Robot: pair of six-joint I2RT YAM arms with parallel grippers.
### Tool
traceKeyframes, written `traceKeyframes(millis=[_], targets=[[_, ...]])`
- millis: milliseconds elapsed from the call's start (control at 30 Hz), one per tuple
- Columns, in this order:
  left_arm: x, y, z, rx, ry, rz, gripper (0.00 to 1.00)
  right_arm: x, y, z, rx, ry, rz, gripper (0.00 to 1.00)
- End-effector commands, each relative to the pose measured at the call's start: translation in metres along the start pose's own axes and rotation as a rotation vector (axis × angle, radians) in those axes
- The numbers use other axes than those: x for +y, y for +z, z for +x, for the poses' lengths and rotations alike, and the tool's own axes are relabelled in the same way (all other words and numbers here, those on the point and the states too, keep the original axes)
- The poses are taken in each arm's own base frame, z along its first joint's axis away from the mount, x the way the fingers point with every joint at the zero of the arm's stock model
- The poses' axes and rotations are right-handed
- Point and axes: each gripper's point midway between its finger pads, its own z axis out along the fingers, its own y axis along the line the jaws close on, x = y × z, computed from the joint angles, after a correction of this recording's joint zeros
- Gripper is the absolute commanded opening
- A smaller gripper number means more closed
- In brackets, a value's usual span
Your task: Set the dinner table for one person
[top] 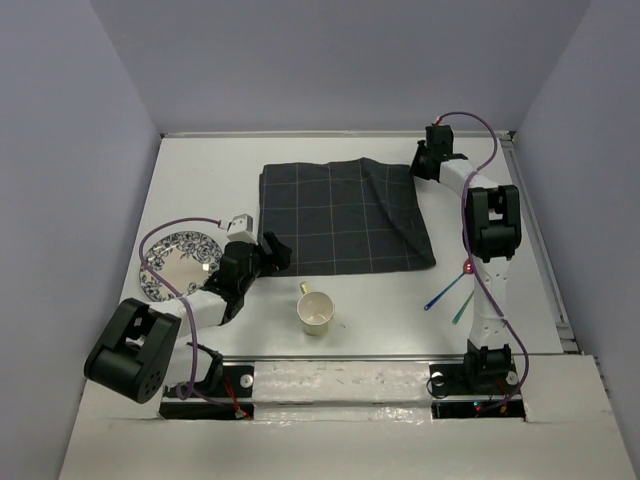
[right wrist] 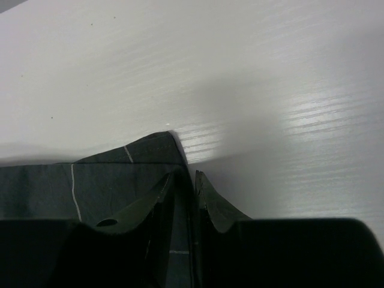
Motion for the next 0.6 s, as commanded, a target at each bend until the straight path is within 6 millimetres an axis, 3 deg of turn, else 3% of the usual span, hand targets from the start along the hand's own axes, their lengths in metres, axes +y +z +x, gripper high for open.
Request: traceKeyframes(millis=[0,300,400,567], targets=[[-0.009,0.007,-0.019,-0.054,0.018,0.009,0.94,0.024,-0.020,-0.039,-0.083,0.000,-0.091,0.26],[-0.008,0.010,-0.014,-0.033,0.020,0.004,0.94,0.022,-0.007,-0.030,-0.057,0.005,-0.084,0.23],[-0.007,0.010,-0.014,-0.031,0.019,0.001,0.94,0.021,-0.009,-0.035,-0.073,-0.003,-0.073,0.11],[-0.003,0.014,-0.009,-0.009,0.023,-0.021,0.94,0.019,-0.013,-0.044,-0.097,-0.018,-0.056,0.00]])
